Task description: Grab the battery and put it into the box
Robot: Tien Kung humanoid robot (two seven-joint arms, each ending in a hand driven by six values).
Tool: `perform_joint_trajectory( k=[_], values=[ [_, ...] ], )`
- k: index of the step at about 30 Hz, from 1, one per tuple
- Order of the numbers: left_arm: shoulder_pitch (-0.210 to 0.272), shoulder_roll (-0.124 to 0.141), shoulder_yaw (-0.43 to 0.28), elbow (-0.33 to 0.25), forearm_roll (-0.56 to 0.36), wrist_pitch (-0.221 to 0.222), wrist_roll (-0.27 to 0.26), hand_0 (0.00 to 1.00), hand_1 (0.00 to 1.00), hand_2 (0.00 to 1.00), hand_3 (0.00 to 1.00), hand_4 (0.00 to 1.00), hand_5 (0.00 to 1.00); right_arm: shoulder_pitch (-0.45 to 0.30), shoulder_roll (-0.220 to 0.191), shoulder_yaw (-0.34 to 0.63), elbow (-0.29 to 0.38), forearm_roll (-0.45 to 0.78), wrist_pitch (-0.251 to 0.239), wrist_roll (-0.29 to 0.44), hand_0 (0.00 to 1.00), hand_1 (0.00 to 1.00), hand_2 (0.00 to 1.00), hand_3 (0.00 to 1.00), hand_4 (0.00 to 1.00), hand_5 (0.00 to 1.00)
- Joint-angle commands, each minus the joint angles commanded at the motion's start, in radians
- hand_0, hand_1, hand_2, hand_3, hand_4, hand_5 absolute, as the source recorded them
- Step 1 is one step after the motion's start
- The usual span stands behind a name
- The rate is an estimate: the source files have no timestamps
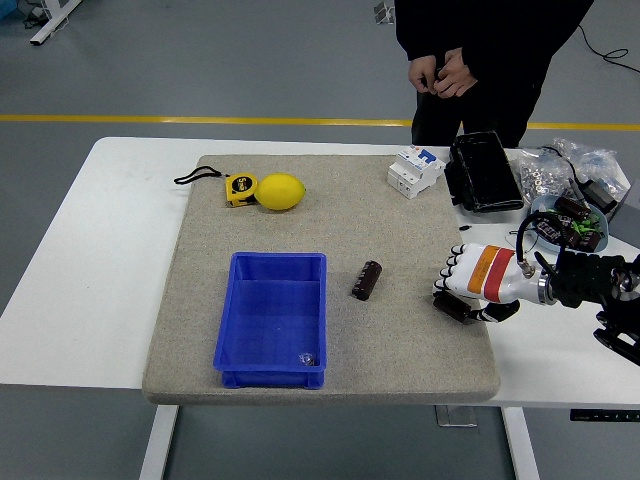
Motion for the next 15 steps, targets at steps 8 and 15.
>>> perform_joint_trajectory(
  k=[8,15],
  values=[
    [0.004,0.002,-0.001,0.0,0.001,0.0,0.001,0.76,0.715,0.739,0.636,0.711,0.631,0.004,-0.004,0.004,0.005,0.008,0.001,0.001,0.697,0.532,0.539,0.517,0.624,0.101],
    [0.012,0.004,-0.009,0.0,0.008,0.0,0.002,0.761,0.714,0.738,0.637,0.711,0.632,0.004,-0.012,0.016,0.027,0.02,0.004,0.001,0.694,0.532,0.539,0.523,0.621,0.098]
  ],
)
